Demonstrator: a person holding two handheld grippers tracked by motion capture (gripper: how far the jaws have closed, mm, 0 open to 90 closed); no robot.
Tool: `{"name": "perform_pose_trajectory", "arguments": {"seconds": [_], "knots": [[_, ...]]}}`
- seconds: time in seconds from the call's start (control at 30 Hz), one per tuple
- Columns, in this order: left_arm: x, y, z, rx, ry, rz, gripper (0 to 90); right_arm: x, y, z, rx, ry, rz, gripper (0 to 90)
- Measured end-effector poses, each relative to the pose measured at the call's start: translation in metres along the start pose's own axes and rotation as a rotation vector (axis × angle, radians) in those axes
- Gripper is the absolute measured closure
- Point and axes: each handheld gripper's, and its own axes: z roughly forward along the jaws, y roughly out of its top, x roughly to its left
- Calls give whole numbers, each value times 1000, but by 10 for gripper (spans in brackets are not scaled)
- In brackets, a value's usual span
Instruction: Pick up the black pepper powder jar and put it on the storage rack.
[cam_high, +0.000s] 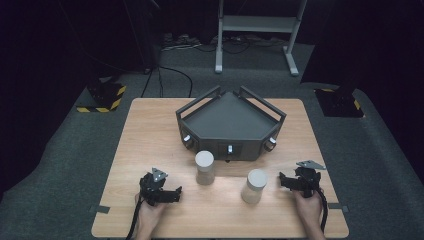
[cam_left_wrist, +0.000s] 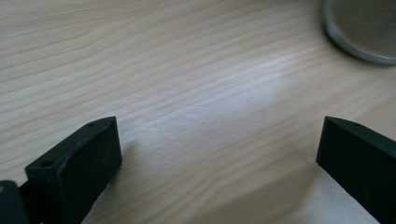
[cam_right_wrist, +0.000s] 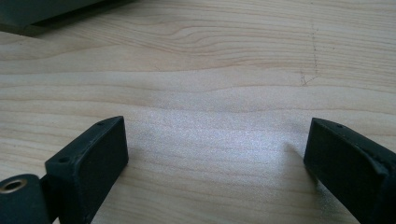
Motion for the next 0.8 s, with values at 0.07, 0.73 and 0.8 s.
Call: {"name": "perform_pose_trajectory", "arguments": {"seconds": [0.07, 0.73, 0.8], "knots": [[-2, -1, -3, -14, -14, 6, 3, 0, 0, 0, 0, 0, -1, 59], [-19, 12, -4, -25, -113, 95, 7, 0, 0, 0, 0, -1, 1, 59], [-20, 14, -2, -24, -121, 99, 7, 0, 0, 0, 0, -1, 1, 59]]}}
